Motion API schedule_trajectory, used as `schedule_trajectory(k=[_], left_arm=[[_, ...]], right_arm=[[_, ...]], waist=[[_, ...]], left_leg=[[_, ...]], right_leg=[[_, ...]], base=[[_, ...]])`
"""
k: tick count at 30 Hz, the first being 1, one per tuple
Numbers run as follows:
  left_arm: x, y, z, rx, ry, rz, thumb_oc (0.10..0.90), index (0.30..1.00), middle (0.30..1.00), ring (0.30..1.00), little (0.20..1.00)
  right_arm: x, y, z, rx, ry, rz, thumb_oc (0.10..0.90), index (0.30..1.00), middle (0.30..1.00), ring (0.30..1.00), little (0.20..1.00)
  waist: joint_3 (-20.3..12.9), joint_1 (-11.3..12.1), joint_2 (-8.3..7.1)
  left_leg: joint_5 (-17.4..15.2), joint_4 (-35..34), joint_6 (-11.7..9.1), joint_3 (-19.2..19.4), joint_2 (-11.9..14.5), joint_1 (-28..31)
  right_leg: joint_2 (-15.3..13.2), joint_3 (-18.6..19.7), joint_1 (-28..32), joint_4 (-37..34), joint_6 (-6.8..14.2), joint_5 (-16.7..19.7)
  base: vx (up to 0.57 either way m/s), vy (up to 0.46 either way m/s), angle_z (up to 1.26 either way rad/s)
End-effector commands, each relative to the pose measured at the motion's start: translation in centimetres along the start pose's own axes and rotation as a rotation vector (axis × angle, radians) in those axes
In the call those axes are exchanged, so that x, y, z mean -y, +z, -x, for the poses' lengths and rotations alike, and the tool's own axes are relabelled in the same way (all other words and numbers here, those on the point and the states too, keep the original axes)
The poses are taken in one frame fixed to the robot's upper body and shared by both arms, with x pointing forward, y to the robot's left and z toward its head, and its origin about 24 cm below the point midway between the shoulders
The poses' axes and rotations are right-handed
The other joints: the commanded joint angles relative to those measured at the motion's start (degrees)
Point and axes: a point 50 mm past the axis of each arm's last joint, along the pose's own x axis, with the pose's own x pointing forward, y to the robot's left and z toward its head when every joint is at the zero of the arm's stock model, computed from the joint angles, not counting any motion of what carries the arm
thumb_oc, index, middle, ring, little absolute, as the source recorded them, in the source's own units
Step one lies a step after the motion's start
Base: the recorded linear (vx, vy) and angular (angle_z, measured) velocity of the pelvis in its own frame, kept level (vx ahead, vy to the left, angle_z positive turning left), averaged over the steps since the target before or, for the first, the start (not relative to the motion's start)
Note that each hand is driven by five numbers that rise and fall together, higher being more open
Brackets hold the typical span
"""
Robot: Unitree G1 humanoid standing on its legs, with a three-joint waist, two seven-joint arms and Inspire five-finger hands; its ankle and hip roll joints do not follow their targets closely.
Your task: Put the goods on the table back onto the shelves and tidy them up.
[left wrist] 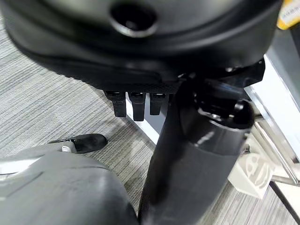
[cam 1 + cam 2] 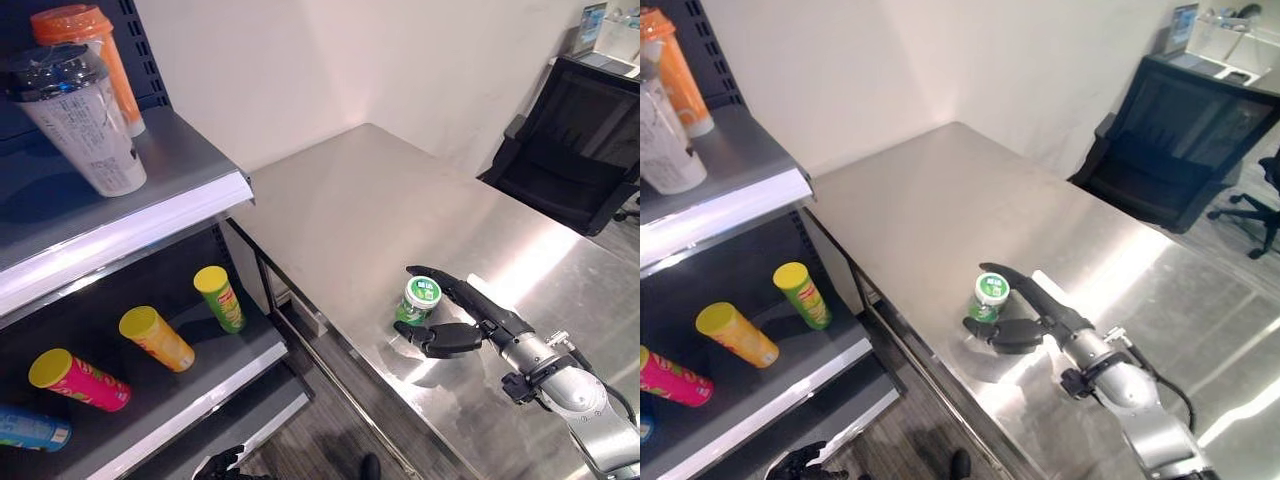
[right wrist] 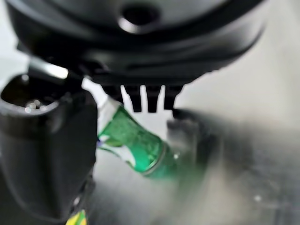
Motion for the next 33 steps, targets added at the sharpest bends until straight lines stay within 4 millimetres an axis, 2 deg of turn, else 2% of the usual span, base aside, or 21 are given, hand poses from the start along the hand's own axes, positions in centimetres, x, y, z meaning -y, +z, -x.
schedule_trajectory(k=[1,6,7,8,14,24,25,26,27,28,29,30,31,32,33], left_arm=[[-2.4,2.0,-0.3,0.067,0.052,-0.073,0.800,0.900,0.900,0.900,0.900],[-2.8,1.6,-0.1,0.060,0.067,-0.060,0.800,0.900,0.900,0.900,0.900],[-2.8,1.6,-0.1,0.060,0.067,-0.060,0.800,0.900,0.900,0.900,0.900],[-2.8,1.6,-0.1,0.060,0.068,-0.060,0.800,0.900,0.900,0.900,0.900],[-2.8,1.5,-0.1,0.054,0.074,-0.057,0.800,0.900,0.900,0.900,0.900],[-2.9,2.0,-0.2,0.075,0.077,-0.052,0.800,0.900,0.900,0.900,0.900],[-3.0,2.2,-0.1,0.086,0.079,-0.051,0.800,0.900,0.900,0.900,0.900],[-3.0,2.2,-0.1,0.086,0.079,-0.051,0.800,0.900,0.900,0.900,0.900],[-3.0,2.2,-0.1,0.088,0.078,-0.051,0.800,0.900,0.900,0.900,0.900],[-3.0,2.2,-0.1,0.088,0.078,-0.051,0.800,0.900,0.900,0.900,0.900],[-3.0,2.2,-0.1,0.090,0.078,-0.052,0.800,0.900,0.900,0.900,0.900],[-3.0,2.2,-0.1,0.090,0.077,-0.052,0.800,0.900,0.900,0.900,0.900],[-3.1,2.3,-0.1,0.091,0.080,-0.052,0.800,0.900,0.900,0.900,0.900],[-3.1,2.3,-0.1,0.093,0.079,-0.053,0.800,0.900,0.900,0.900,0.900],[-3.1,2.3,-0.1,0.093,0.079,-0.052,0.800,0.900,0.900,0.900,0.900]], right_arm=[[2.6,3.0,-1.0,0.165,-0.086,0.094,0.800,0.900,0.900,0.900,0.900],[2.7,2.6,-1.0,0.138,-0.088,0.116,0.800,0.900,0.900,0.900,0.900],[2.7,2.6,-1.0,0.138,-0.088,0.117,0.739,0.808,0.808,0.808,0.808],[2.7,2.4,-1.0,0.128,-0.088,0.129,0.400,0.300,0.300,0.300,0.300],[2.8,2.5,-0.9,0.133,-0.106,0.142,0.400,0.300,0.300,0.300,0.300],[4.6,4.0,-0.3,0.203,-0.231,0.158,0.400,0.300,0.300,0.300,0.300],[6.1,5.6,-0.1,0.271,-0.299,0.189,0.400,0.300,0.300,0.300,0.300],[6.1,5.6,0.0,0.271,-0.299,0.189,0.400,0.300,0.300,0.300,0.300],[7.4,7.2,0.2,0.343,-0.358,0.214,0.400,0.300,0.300,0.300,0.300],[7.4,7.2,0.2,0.343,-0.358,0.214,0.400,0.300,0.300,0.300,0.300],[8.6,9.0,0.6,0.425,-0.420,0.246,0.400,0.300,0.300,0.300,0.300],[8.6,9.0,0.6,0.425,-0.420,0.246,0.400,0.300,0.300,0.300,0.300],[9.0,10.0,0.7,0.472,-0.448,0.246,0.400,0.300,0.300,0.300,0.300],[10.0,12.2,1.0,0.580,-0.505,0.263,0.400,0.300,0.300,0.300,0.300],[10.0,12.2,1.0,0.581,-0.505,0.263,0.400,0.300,0.300,0.300,0.300]], waist=[[-1.5,1.1,-3.65],[-1.4,1.7,-3.70],[-1.4,1.7,-3.71],[-1.4,1.9,-3.63],[-1.4,1.9,-3.56],[-2.0,1.5,-3.45],[-2.2,1.4,-3.43],[-2.2,1.4,-3.42],[-2.4,1.4,-3.41],[-2.4,1.4,-3.39],[-2.7,1.4,-3.32],[-2.7,1.4,-3.30],[-2.8,1.5,-3.29],[-3.1,1.6,-3.21],[-3.1,1.5,-3.20]], left_leg=[[-0.6,0.5,-0.4,0.2,-0.2,-3.0],[-0.4,0.3,-0.4,-0.3,-0.6,-3.1],[-0.4,0.3,-0.4,-0.3,-0.6,-3.1],[-0.5,0.2,-0.3,-0.5,-0.7,-3.1],[-0.5,0.1,-0.2,-0.6,-0.7,-3.0],[-0.8,0.1,-0.4,-0.1,-0.4,-2.5],[-0.9,0.1,-0.4,-0.1,-0.3,-2.4],[-0.9,0.1,-0.4,-0.1,-0.3,-2.4],[-1.0,0.1,-0.4,0.0,-0.2,-2.3],[-1.0,0.1,-0.4,0.0,-0.2,-2.3],[-1.0,0.1,-0.5,0.0,-0.1,-2.2],[-1.0,0.1,-0.5,0.0,-0.1,-2.2],[-1.0,0.1,-0.6,0.0,0.0,-2.1],[-1.0,0.1,-0.7,0.0,0.1,-2.0],[-1.0,0.2,-0.7,0.0,0.1,-2.0]], right_leg=[[-4.4,0.3,3.4,2.0,4.8,-6.5],[-4.8,-0.6,3.7,1.9,5.0,-6.4],[-4.8,-0.6,3.7,1.9,5.0,-6.4],[-4.9,-0.8,3.8,1.9,5.0,-6.4],[-5.0,-0.9,3.9,1.7,5.0,-6.4],[-4.6,-0.9,4.3,1.3,5.0,-6.6],[-4.4,-0.9,4.4,1.3,5.0,-6.7],[-4.4,-0.9,4.4,1.3,5.0,-6.7],[-4.3,-0.8,4.5,1.3,4.9,-6.8],[-4.3,-0.8,4.5,1.3,4.9,-6.8],[-4.2,-0.7,4.5,1.3,4.8,-6.9],[-4.2,-0.7,4.6,1.3,4.8,-6.9],[-4.1,-0.7,4.6,1.3,4.8,-7.0],[-3.9,-0.6,4.7,1.3,4.7,-7.1],[-3.9,-0.6,4.7,1.3,4.7,-7.1]], base=[[0.01,0.004,0.12],[0.01,0.000,0.14],[0.02,0.002,0.05],[0.00,0.000,0.00],[0.01,-0.003,0.02],[0.01,-0.011,0.02],[0.00,0.000,0.00],[0.01,-0.035,0.00],[0.00,0.000,0.00],[0.00,0.000,0.00],[0.00,0.000,0.00],[0.00,0.000,0.00],[0.00,-0.032,-0.02],[0.00,-0.032,-0.02],[-0.02,-0.073,-0.03]])
